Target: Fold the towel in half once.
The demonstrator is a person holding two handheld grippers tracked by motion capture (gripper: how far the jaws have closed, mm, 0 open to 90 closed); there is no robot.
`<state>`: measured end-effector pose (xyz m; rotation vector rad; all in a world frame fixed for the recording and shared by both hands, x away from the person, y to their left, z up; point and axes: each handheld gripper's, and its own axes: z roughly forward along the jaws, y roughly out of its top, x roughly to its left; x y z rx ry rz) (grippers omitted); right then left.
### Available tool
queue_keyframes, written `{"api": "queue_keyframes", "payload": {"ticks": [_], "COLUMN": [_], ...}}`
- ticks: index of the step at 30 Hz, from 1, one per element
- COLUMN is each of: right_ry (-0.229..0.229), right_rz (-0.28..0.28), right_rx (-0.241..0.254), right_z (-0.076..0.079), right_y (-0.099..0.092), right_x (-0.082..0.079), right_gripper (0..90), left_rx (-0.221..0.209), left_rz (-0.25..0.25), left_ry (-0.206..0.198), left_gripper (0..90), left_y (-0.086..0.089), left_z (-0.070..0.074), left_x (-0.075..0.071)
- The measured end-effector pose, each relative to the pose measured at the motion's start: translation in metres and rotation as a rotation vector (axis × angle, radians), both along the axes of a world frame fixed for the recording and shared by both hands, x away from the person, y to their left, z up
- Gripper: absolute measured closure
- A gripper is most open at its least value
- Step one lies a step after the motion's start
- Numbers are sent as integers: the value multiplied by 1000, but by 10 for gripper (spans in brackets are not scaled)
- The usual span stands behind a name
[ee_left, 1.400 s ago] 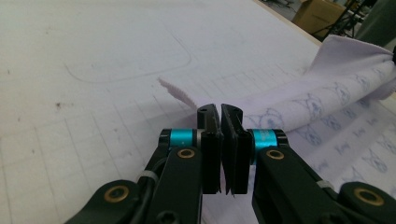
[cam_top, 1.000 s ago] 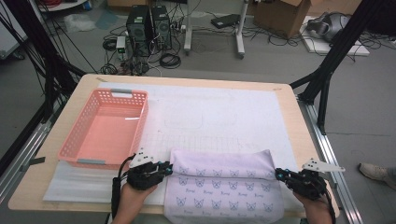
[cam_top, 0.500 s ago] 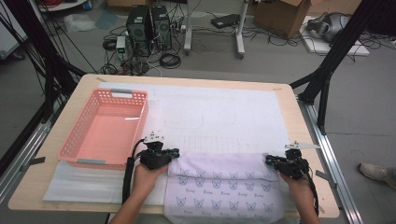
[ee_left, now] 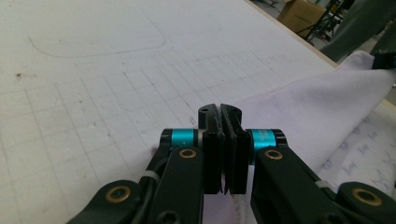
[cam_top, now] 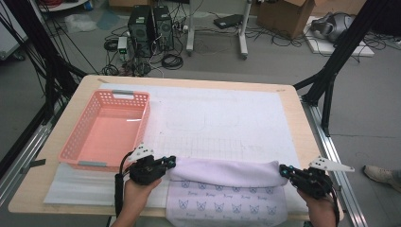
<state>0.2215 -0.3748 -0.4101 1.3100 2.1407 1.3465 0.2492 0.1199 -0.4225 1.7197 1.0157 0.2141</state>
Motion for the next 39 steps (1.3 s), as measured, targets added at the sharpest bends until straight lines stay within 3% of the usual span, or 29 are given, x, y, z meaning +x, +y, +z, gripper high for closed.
{"api": "queue_keyframes", "payload": {"ticks": [4, 9, 10, 11, 12, 14, 16, 17, 21, 23, 25, 27, 29, 30, 32, 34, 36, 38, 39], "right_ry": [16, 98, 127, 137, 125, 87, 38, 34, 94, 111, 105, 68, 24, 10, 25, -9, 9, 58, 88], "right_rz": [2, 22, 34, 25, 4, -20, -57, -74, -80, -69, -72, -92, -184, -212, -263, -277, -238, -163, -133], "right_rx": [-8, -46, -51, -62, -56, 0, 22, 9, -50, -104, -181, -324, -403, -404, -313, -272, -174, -115, -115], "right_z": [-3, -16, -19, -20, -20, -13, -6, -4, -15, -23, -30, -31, -30, -29, -27, -23, -20, -22, -24], "right_y": [-5, -7, -7, -6, -7, -13, -17, -17, -5, 8, 18, 23, 19, 14, 5, 0, -3, -1, 2], "right_x": [-18, -32, -33, -34, -34, -33, -28, -24, 1, 13, 22, 27, 31, 33, 34, 30, 27, 24, 24], "right_gripper": [866, 860, 810, 704, 651, 629, 668, 691, 716, 655, 637, 593, 647, 645, 686, 675, 628, 564, 544], "left_rx": [6, 29, 31, 32, 27, 15, 13, 15, 22, 23, 17, 6, 7, 16, 23, 37, 46, 54, 53], "left_rz": [-34, -81, -84, -81, -71, -48, -37, -34, -16, -10, 2, 4, 2, 2, 8, 15, 25, 31, 35], "left_ry": [23, 78, 82, 80, 78, 51, 16, 1, -23, -20, -12, -11, -12, -12, -13, -15, -13, -6, -1], "left_gripper": [869, 865, 855, 795, 720, 624, 582, 578, 547, 544, 542, 542, 542, 541, 533, 518, 504, 487, 480], "left_y": [5, 6, 6, 6, 6, 6, 6, 5, 1, -2, -3, -4, -4, -4, -3, -3, -2, -2, -3], "left_z": [-4, -17, -19, -19, -18, -14, -12, -11, -12, -13, -15, -16, -17, -18, -19, -20, -22, -23, -24], "left_x": [-16, -30, -30, -29, -27, -23, -16, -12, 5, 12, 16, 17, 16, 15, 15, 16, 17, 18, 18]}}
